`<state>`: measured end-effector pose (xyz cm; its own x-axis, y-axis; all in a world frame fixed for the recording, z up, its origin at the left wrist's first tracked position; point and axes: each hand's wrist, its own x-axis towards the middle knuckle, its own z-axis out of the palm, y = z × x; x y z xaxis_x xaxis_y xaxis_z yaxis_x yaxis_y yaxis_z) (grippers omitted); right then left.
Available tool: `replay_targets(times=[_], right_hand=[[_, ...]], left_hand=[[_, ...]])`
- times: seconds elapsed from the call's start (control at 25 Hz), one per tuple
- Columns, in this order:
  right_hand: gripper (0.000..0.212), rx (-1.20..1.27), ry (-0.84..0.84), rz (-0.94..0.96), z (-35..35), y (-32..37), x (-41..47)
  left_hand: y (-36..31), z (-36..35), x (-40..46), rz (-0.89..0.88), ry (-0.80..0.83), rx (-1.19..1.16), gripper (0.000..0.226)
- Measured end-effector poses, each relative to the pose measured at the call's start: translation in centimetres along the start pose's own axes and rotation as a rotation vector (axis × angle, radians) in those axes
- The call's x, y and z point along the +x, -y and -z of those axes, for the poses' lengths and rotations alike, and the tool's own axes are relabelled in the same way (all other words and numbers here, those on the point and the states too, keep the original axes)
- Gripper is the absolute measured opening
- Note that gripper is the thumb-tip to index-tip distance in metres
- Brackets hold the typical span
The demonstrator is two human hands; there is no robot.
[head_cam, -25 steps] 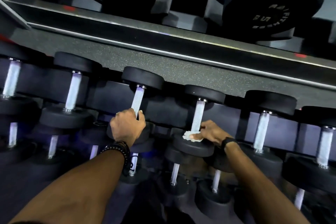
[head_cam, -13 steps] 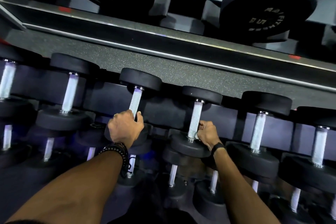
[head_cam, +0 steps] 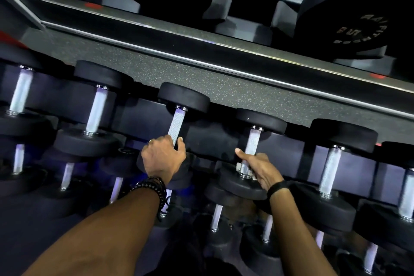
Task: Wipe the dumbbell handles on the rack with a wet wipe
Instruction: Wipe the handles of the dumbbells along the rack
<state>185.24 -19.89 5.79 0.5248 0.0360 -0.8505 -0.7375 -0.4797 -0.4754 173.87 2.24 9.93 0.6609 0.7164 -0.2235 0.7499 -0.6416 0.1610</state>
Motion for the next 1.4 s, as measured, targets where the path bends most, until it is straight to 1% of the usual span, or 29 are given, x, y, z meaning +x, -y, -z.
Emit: replay_targets(times=[0.04, 0.08, 0.12, 0.16, 0.2, 0.24, 0.32, 0.4, 0.44, 0.48, 0.52, 0.64, 0.72, 0.8, 0.84, 0.92, 1.04, 1.08, 1.16, 1.24, 1.28, 1.32, 1.36, 1.4], right_hand=[[0.058, 0.002, -0.043, 0.038, -0.2, -0.3, 0.1], [0.051, 0.058, -0.016, 0.056, -0.3, -0.4, 0.1], [0.044, 0.12, 0.055, 0.068, -0.4, -0.4, 0.0], [0.041, 0.141, 0.13, 0.073, -0.4, -0.2, -0.3], [0.043, 0.145, 0.179, 0.098, -0.6, -0.2, -0.4], [0.048, 0.113, 0.174, 0.12, -0.5, -0.2, -0.2], [0.051, 0.012, 0.074, 0.164, -0.4, -0.3, -0.5], [0.048, -0.259, -0.07, 0.26, 0.1, -0.6, -1.3], [0.052, -0.377, -0.148, 0.324, 0.5, -1.1, -1.8], [0.056, -0.445, -0.216, 0.391, 0.8, -1.9, -2.3], [0.056, -0.447, -0.265, 0.467, 1.1, -2.6, -2.9], [0.03, -0.402, -0.433, 0.775, 1.0, -3.0, -3.7], [0.024, -0.328, -0.583, 0.876, 0.7, -0.7, -2.6], [0.016, -0.197, -0.69, 0.859, 0.4, 1.8, -1.4], [0.013, -0.159, -0.706, 0.844, 0.2, 2.2, -1.2], [0.015, -0.2, -0.675, 0.763, 0.2, 0.7, -1.5], [0.013, -0.343, -0.577, 0.531, 0.8, -2.8, -3.4], [0.015, -0.365, -0.568, 0.501, 0.9, -2.9, -3.5], [0.02, -0.315, -0.613, 0.523, 0.7, 0.0, -3.0], [0.024, -0.175, -0.68, 0.494, 0.8, 3.7, -1.9], [0.026, -0.143, -0.656, 0.456, 1.0, 4.1, -1.3], [0.025, -0.176, -0.607, 0.413, 1.0, 3.3, -0.6], [0.024, -0.223, -0.512, 0.385, 1.0, 1.9, -0.3], [0.027, -0.245, -0.372, 0.36, 1.0, 0.0, -0.4]], left_hand=[[0.0, 0.1, 0.0, 0.001, 0.0, -0.005, 0.039], [0.0, 0.0, 0.0, -0.005, -0.005, -0.013, 0.038], [0.0, 0.0, 0.0, -0.009, -0.008, -0.018, 0.038], [0.0, 0.0, -0.1, -0.011, -0.013, -0.017, 0.038], [0.0, 0.0, -0.1, -0.009, -0.015, -0.016, 0.038], [0.0, 0.0, -0.1, -0.007, -0.015, -0.016, 0.037], [0.1, 0.0, 0.0, -0.005, -0.015, -0.017, 0.037], [0.0, 0.0, 0.0, 0.004, -0.017, -0.014, 0.036], [0.0, 0.0, 0.0, 0.008, -0.021, -0.015, 0.036], [0.1, 0.0, 0.0, 0.01, -0.024, -0.019, 0.036], [0.1, 0.0, 0.0, 0.008, -0.023, -0.02, 0.035], [0.0, -0.1, 0.0, 0.001, -0.01, -0.003, 0.035], [0.0, -0.1, 0.0, -0.004, -0.012, -0.001, 0.035], [0.0, 0.0, 0.0, 0.002, -0.016, -0.005, 0.035], [0.0, 0.0, 0.0, 0.005, -0.012, -0.009, 0.035], [0.0, 0.0, 0.0, -0.003, -0.008, -0.008, 0.036], [0.0, 0.0, 0.0, -0.008, -0.01, -0.004, 0.035], [0.0, 0.0, 0.0, -0.015, -0.013, -0.003, 0.035], [0.0, 0.0, -0.1, -0.019, -0.014, -0.003, 0.035], [0.0, 0.0, -0.1, -0.014, -0.015, -0.014, 0.036], [0.0, 0.0, -0.1, -0.012, -0.018, -0.015, 0.036], [0.0, 0.0, 0.0, -0.012, -0.018, -0.012, 0.036], [0.0, 0.0, 0.0, -0.012, -0.017, -0.012, 0.036], [0.0, 0.0, 0.0, -0.009, -0.014, -0.016, 0.036]])
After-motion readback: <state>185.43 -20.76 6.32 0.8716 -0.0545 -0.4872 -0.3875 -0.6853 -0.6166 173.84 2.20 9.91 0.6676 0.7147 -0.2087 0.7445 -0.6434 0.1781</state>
